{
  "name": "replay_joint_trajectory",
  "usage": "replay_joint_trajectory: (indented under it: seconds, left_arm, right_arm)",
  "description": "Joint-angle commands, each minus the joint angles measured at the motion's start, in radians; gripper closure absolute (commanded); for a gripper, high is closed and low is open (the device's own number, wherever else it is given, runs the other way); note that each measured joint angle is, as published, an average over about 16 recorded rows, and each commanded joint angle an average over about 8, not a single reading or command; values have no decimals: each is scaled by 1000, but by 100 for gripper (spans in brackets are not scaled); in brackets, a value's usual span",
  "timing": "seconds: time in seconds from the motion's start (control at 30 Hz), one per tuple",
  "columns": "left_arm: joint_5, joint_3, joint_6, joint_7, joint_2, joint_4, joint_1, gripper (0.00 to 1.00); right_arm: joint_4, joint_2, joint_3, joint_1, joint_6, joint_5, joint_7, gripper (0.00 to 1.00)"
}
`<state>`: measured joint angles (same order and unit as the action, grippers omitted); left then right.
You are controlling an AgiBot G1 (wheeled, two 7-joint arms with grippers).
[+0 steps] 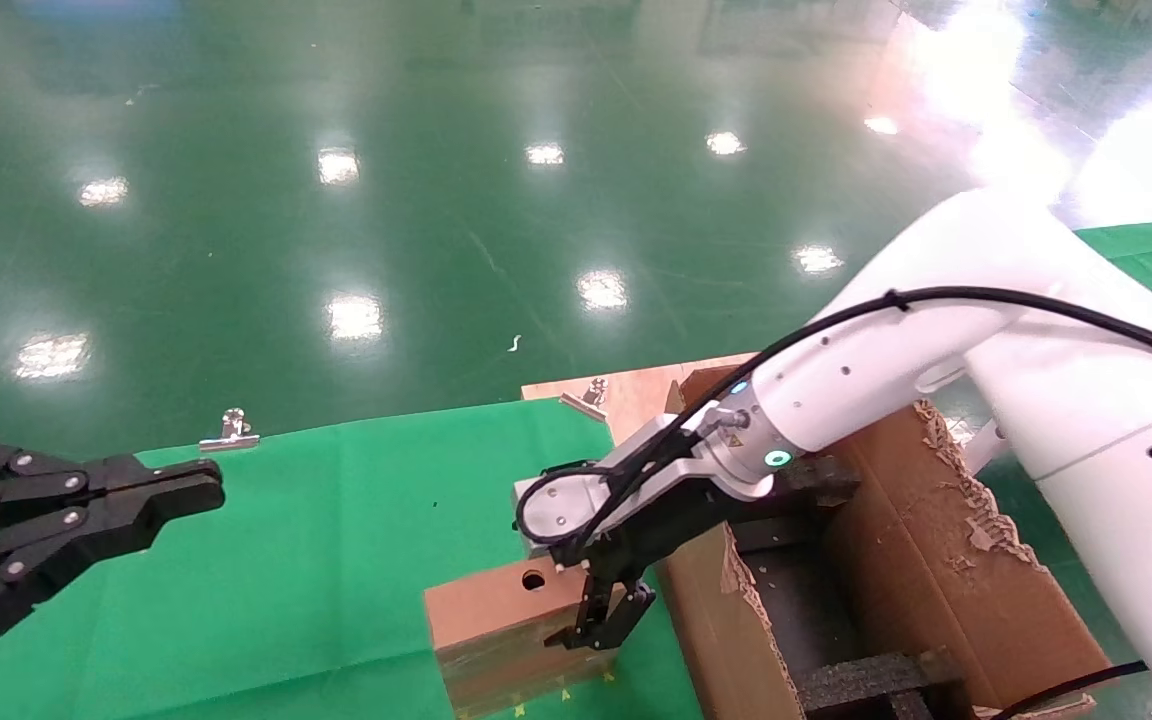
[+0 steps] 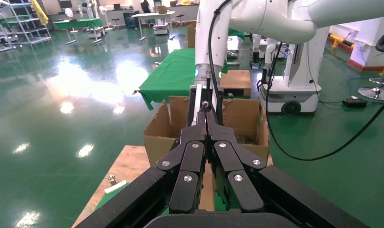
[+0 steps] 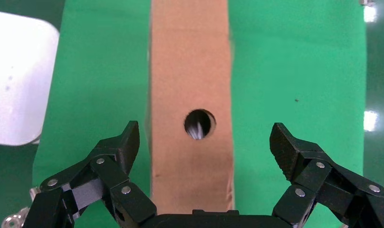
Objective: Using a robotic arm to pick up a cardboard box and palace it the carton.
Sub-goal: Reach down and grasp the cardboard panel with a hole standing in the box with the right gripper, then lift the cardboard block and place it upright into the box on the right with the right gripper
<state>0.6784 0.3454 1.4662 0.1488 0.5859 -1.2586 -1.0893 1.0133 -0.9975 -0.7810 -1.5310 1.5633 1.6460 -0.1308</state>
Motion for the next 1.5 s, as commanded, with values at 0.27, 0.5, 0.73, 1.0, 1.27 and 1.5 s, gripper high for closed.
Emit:
replay_joint_trajectory:
  seconds: [0.27,0.5,0.73,1.0,1.27,1.5]
  left_arm:
    - [0,0,0,0,0,0,0,0]
    - [0,0,0,0,0,0,0,0]
    - [0,0,0,0,0,0,0,0]
    - [0,0,0,0,0,0,0,0]
    - [0,0,0,0,0,0,0,0]
    - [0,0,0,0,0,0,0,0]
  right_arm:
    - [-26,-28,-38,-25,20,24,7,100]
    - [-21,-23,-30,-20,15,18,7,100]
    - [-17,-19,-24,-16,11,13,6,100]
    - [-15,-17,-21,-14,8,11,6,100]
    - [-15,-16,-19,-13,8,9,5,100]
    - [-17,-13,-16,-23,-1,3,0,100]
